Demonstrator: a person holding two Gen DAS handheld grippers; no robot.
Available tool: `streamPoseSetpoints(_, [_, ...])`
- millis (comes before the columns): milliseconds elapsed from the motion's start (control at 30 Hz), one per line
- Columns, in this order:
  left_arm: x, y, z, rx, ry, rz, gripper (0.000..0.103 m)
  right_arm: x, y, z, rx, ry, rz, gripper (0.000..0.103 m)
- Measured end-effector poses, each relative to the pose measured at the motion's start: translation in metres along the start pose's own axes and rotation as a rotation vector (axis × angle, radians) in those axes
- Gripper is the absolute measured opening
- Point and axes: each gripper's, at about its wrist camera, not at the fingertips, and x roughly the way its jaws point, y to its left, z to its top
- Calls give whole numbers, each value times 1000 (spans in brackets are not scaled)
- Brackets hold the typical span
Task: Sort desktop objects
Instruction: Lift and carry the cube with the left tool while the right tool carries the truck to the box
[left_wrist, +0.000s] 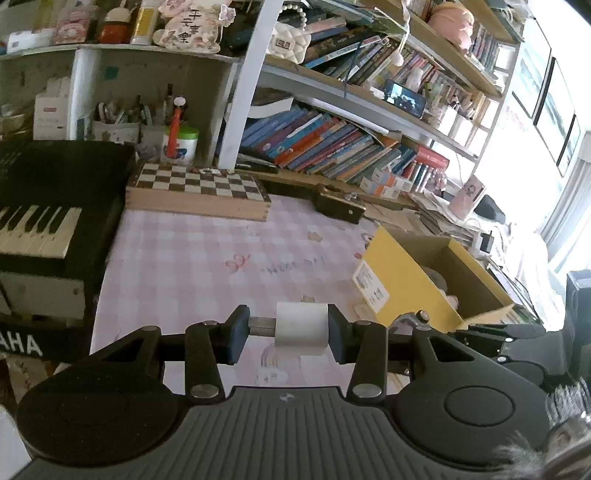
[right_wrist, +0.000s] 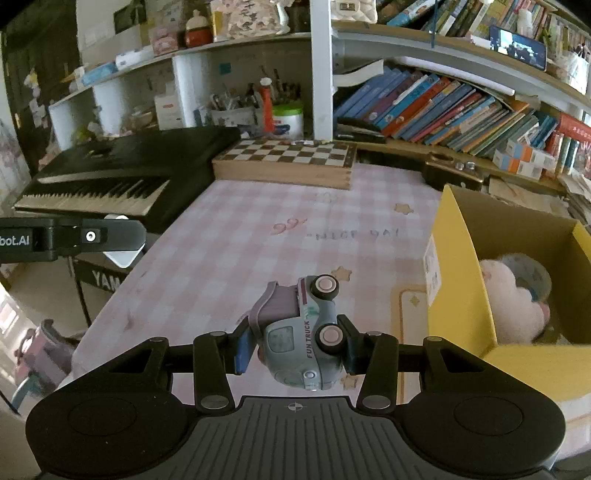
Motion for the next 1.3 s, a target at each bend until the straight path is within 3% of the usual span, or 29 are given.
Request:
streamPoseSetpoints(600, [-61,-12,-58,-3,23,-31,41,-62,21,-60,42,4,-44,45])
streamPoseSetpoints(1300, [-37,-66,-59,129,77,-214,41,-102,-17,-97,197,11,-187,45])
